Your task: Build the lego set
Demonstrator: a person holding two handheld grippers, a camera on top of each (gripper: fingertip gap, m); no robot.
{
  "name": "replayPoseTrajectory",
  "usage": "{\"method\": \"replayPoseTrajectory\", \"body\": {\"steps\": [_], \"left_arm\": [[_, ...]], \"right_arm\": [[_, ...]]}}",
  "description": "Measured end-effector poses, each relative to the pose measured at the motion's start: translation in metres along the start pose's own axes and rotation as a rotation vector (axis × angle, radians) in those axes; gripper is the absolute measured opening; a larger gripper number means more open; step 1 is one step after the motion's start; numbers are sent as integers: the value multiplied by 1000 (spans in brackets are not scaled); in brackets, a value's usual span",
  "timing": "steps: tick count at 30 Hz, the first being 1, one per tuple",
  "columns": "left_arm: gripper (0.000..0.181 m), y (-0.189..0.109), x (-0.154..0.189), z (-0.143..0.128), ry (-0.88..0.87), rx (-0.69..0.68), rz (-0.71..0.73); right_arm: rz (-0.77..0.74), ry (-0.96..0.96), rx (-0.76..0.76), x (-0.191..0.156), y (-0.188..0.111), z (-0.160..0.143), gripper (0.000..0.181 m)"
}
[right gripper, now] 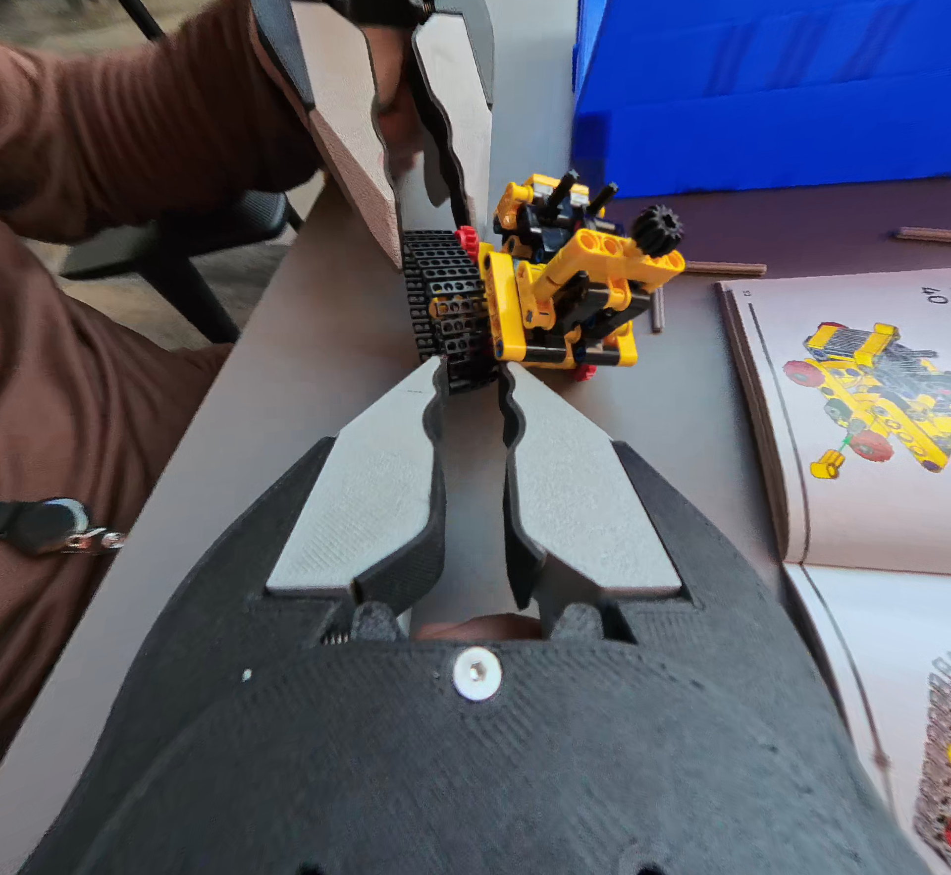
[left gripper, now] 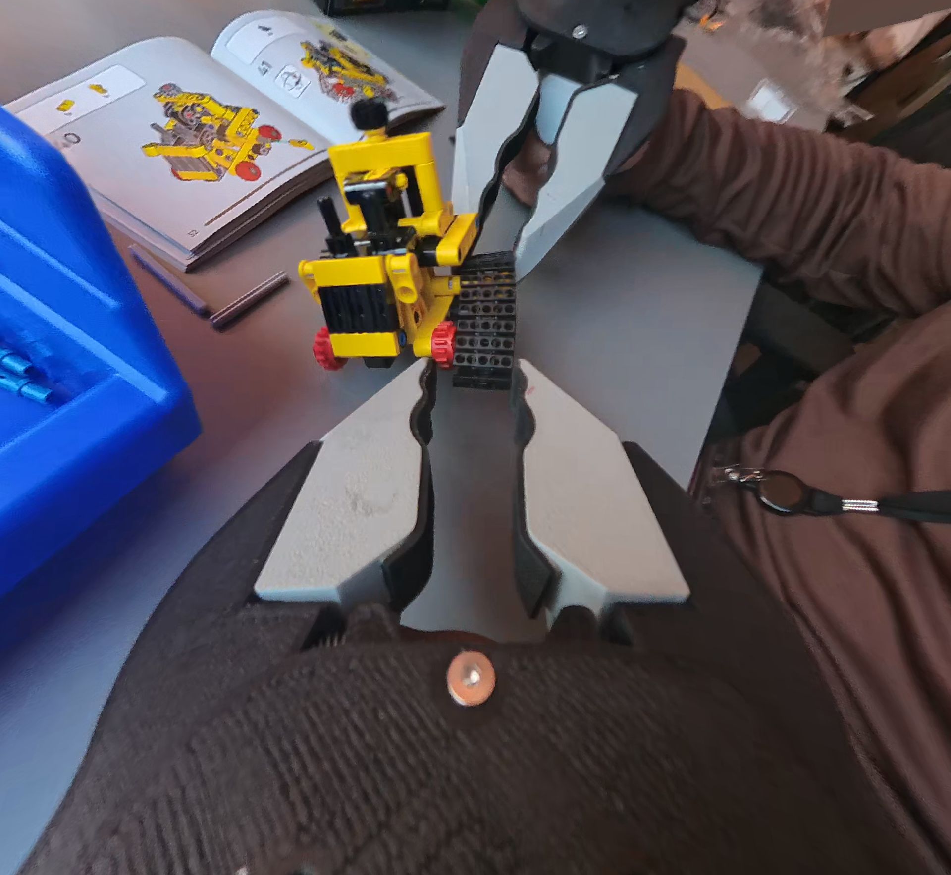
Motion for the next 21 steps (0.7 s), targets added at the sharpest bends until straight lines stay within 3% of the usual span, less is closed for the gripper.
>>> {"method": "replayPoseTrajectory", "body": {"steps": [4,10,13,21], "left_arm": [[26,-1,10,5,-24,52,-91],[25,-3,20,11,-47,100,-166],[21,-6,25,17,-28,128,-167],[21,-6,11,6,9,52,-40]], "right_arm": [[134,111,82,-2,-10,3,16],[201,133,108,-5,-14,4,16],[248,146,124,-10,-14,6,15],[163,187,106,4,-16,2,16]]}}
Point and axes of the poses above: each gripper's, where its closed fingertips meet, y out along the fingers, z out of its top, x = y × z across the jaws, the point moved 5 cm from there along -y, back along the fingers, and after that the axes turned 3 degrees about -y, right-handed, at the moved point
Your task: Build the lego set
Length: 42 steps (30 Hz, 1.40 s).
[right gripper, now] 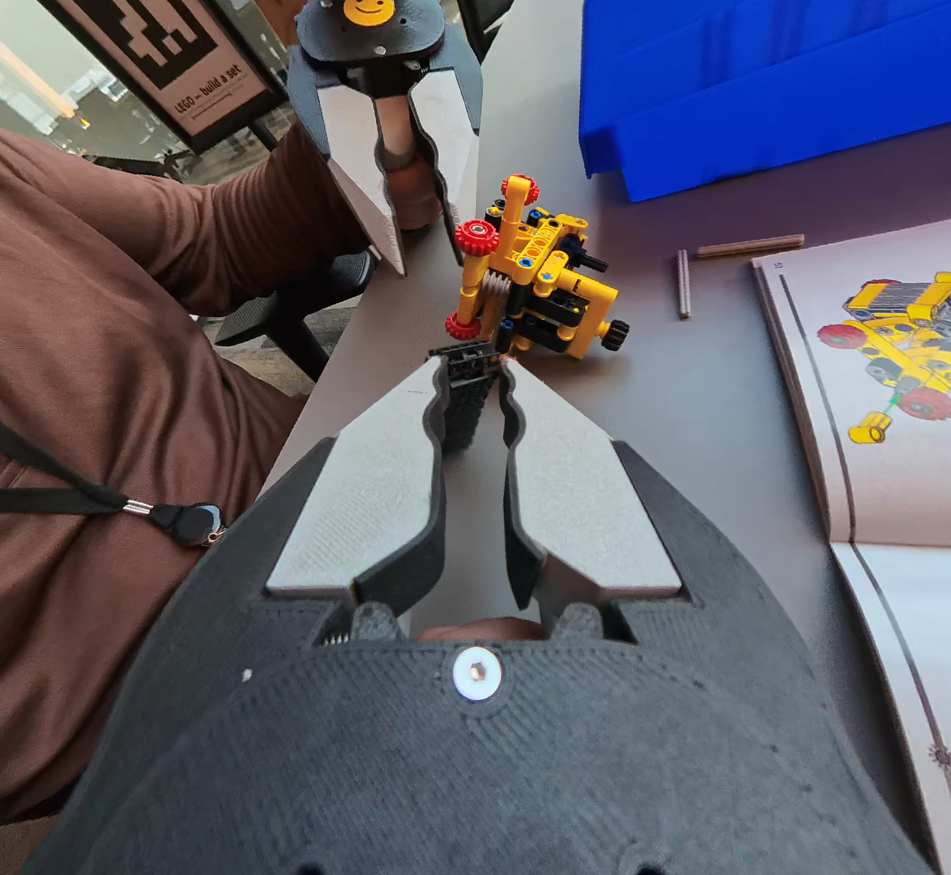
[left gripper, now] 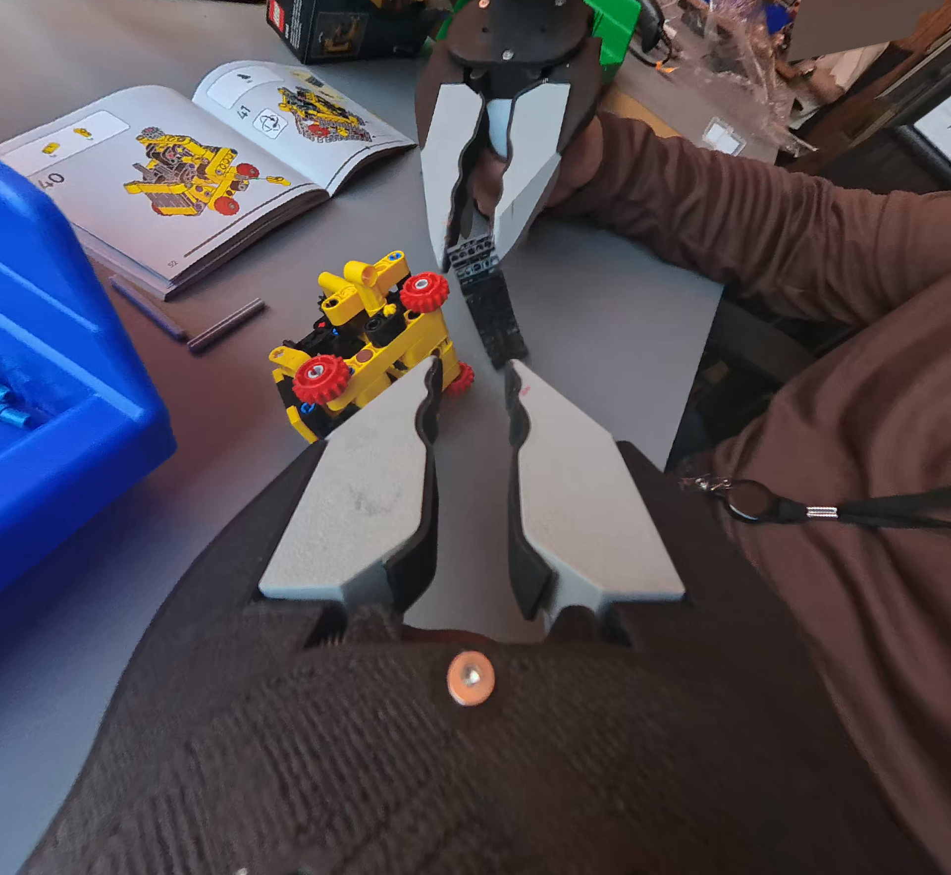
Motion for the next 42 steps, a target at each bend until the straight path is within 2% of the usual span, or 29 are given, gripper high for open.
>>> {"method": "replayPoseTrajectory", "body": {"steps": [8,11,14,18,20,25,33,36,42], "left_arm": [[26,4,19,1,145,-92,98],[44,14,32,7,257,-120,213],[47,16,44,20,302,-53,256],[26,6,45,36,232,67,237],[23,1,42,37,185,87,203],[20,-10,39,41,106,146,110],[19,-25,25,48,-33,245,-4],[18,-28,22,54,-94,293,-39],[18,-37,12,63,-220,392,-77]], "right_arm": [[-48,-59,12,-8,-7,10,15],[-61,-71,50,-26,-7,34,15],[-119,-108,63,-40,-1,60,16],[-199,-140,-6,-52,13,74,16],[-258,-164,-32,-55,16,77,15],[-393,-244,-133,-52,11,75,15],[-440,-279,-254,-42,15,64,12],[-506,-387,-296,-40,9,65,28],[-510,-596,-315,-58,5,66,35]]}}
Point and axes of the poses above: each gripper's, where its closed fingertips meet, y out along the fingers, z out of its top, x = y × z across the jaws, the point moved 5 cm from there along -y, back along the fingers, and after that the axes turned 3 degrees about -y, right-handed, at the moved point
